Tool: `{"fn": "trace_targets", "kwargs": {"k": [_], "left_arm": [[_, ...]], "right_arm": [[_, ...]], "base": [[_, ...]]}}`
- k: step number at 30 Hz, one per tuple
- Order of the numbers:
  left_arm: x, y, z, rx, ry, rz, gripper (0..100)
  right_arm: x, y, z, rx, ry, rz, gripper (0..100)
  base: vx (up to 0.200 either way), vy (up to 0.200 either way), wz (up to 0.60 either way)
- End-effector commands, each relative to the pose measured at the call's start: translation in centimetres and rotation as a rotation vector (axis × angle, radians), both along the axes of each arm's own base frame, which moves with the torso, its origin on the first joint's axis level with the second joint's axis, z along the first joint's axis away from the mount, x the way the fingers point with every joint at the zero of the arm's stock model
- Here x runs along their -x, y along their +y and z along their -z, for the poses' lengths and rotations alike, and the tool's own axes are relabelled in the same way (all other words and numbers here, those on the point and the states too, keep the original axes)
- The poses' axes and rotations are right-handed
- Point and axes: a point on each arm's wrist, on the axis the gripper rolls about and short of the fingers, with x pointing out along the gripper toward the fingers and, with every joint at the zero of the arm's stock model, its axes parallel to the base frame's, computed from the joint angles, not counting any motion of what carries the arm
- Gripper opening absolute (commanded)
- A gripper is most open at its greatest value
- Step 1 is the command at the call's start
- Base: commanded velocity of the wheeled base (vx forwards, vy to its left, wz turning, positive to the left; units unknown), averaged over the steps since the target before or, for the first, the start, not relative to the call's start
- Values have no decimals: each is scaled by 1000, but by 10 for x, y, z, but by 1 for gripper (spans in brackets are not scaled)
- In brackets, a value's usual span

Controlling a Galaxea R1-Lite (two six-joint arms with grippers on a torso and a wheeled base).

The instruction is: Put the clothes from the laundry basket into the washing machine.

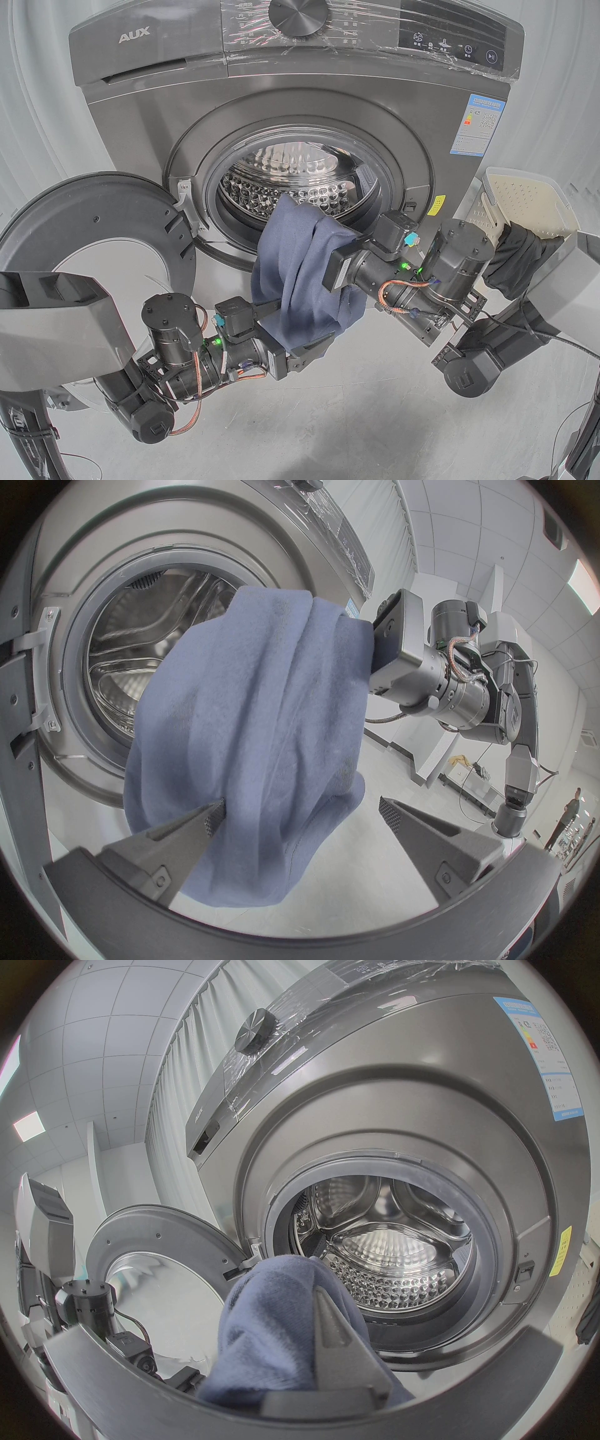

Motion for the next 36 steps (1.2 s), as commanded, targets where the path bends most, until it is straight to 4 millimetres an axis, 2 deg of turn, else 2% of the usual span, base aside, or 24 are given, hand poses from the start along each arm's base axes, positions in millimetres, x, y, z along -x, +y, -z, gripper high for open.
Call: {"fn": "trace_targets", "kwargs": {"k": [1, 9, 19, 26, 36], "left_arm": [[-2, -4, -3, 11, -12, 6, 100], [-3, -11, -5, 29, -17, 22, 100], [-29, -15, 15, 45, 31, -36, 100], [-41, -20, 27, 43, 34, -82, 100], [-49, -25, 31, 46, 26, -108, 100]], "right_arm": [[-2, 1, 5, 9, 10, 1, 0], [-2, 2, 9, 17, 19, 1, 0], [13, 12, 13, 30, 36, -34, 0], [22, 15, 7, 22, 27, -57, 0], [26, 17, 5, 14, 24, -69, 0]], "base": [[0, 0, 0], [0, 0, 0], [0, 0, 0], [0, 0, 0], [0, 0, 0]]}}
